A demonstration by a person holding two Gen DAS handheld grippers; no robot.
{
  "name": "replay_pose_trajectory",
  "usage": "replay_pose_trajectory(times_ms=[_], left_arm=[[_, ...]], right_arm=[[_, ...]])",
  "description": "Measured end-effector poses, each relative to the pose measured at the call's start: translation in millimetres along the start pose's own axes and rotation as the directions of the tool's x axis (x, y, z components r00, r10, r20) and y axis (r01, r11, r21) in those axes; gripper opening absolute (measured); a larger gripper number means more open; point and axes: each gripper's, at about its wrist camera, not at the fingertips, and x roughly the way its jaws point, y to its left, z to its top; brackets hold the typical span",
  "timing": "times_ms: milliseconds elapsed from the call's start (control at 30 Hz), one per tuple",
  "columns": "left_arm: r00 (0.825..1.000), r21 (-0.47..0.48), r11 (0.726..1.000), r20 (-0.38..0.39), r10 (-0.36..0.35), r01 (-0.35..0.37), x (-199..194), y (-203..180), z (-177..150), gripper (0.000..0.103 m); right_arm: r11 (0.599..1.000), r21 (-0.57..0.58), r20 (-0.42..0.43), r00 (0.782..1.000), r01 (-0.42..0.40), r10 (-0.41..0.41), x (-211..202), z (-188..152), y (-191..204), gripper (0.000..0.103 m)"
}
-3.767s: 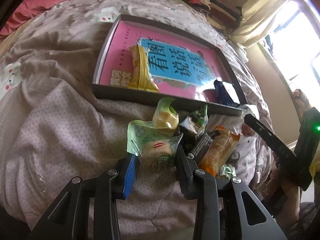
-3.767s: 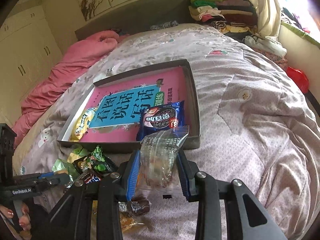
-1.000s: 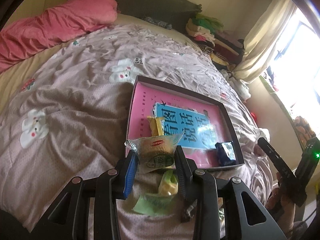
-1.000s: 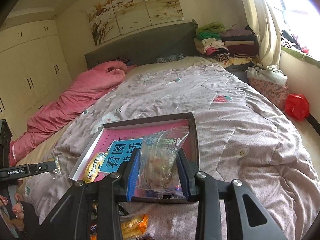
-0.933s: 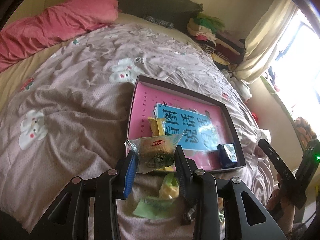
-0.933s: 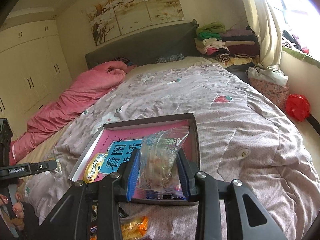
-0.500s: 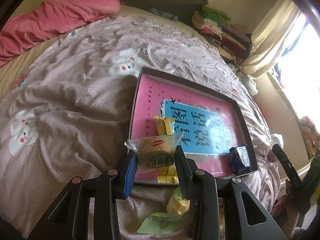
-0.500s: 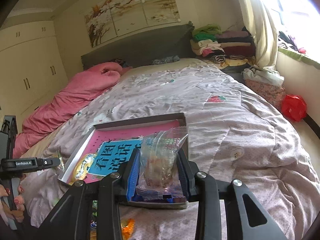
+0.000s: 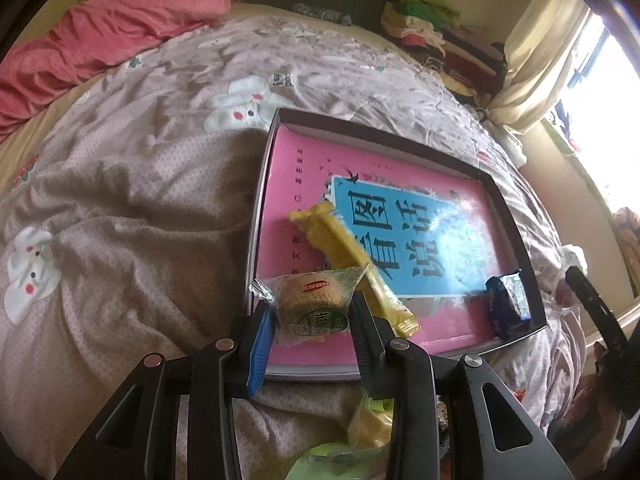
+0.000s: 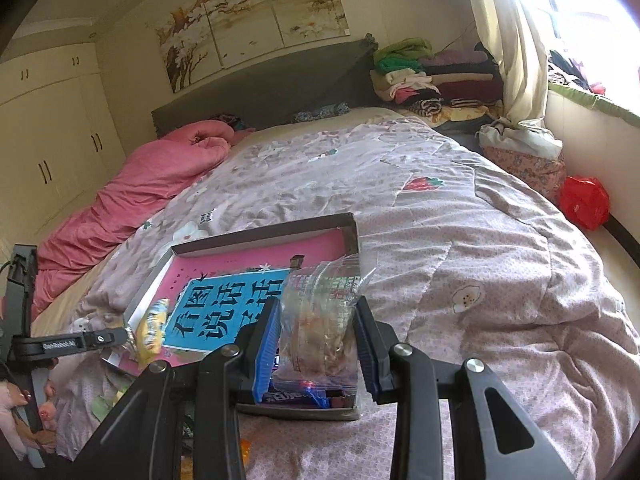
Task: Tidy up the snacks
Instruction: 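Lower the pastry bag and the green-labelled cake onto the book in the tray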
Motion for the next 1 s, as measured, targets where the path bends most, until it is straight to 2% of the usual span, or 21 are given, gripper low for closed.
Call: replay_pose_trajectory(times_ms=[500,733,1000], left_arm=[[1.000,0.030,1.000,-0.028,0.000,0.001,13,-15,-2,0.037],[0.999,0.041,0.999,-0.038,-0.008,0.010,15,-20,-3,0.037],[0.999,0.051,0.999,-0.045,-0.002,0.004,15,-22,-4,0.037]], right_arm=[[0.995,-0.038,-0.010,0.996,-0.091,0.091,13,-1,23,0.036],[0.982,-0.071,-0.055,0.984,-0.176,0.172,30,-7,47,0.036],[0.969,-0.106,-0.119,0.971,-0.222,0.210,50,-14,67,0.036]])
